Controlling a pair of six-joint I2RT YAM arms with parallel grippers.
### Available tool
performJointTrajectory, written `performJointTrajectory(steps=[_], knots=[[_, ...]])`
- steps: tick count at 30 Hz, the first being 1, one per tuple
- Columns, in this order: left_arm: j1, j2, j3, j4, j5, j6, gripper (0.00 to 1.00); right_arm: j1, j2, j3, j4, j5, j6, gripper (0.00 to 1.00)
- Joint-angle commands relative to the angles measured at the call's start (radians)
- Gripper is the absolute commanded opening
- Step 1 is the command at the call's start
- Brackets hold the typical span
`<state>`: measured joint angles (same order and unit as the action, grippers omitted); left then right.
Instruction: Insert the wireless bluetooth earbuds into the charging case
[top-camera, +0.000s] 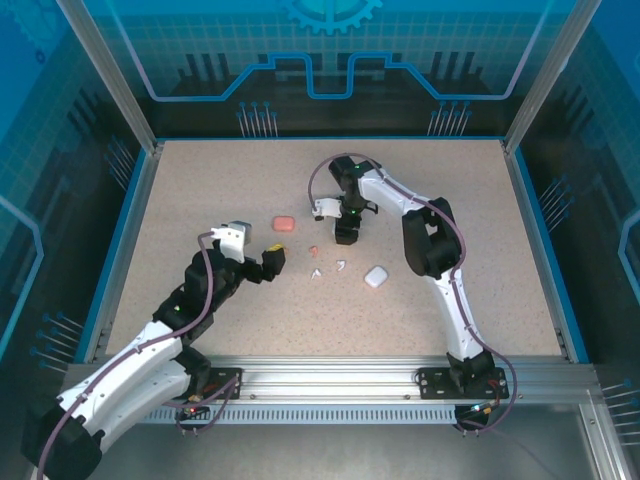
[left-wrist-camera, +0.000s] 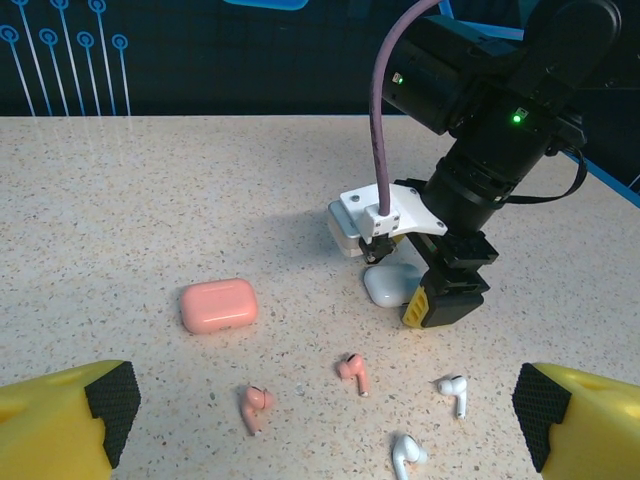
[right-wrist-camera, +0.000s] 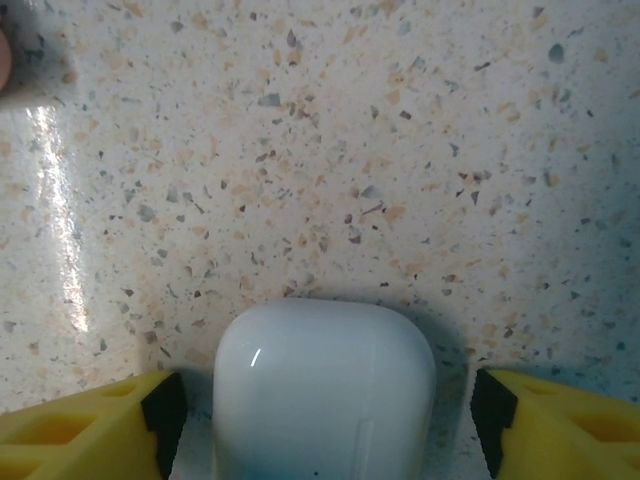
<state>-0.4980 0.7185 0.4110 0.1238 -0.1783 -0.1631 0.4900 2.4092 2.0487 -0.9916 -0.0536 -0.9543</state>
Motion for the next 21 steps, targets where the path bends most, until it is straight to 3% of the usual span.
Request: performJointTrajectory(steps=[1, 12, 21], knots=[[0.014, 0.002, 0.022, -0.003, 0.007, 0.012, 0.99, -0.001, 0.036, 0.009, -0.043, 0.028, -0.006, 0.75], [0.024, 0.039, 0.045, -0.013, 0.018, -0.005, 0.99, -0.007, -0.015, -0.05, 0.018, 0.017, 0.0, 0.48], [0.06, 0.048, 0.048, -0.019, 0.091, -0.093, 0.99, -0.013, -0.197, -0.201, 0.143, -0.042, 0.03, 0.42]])
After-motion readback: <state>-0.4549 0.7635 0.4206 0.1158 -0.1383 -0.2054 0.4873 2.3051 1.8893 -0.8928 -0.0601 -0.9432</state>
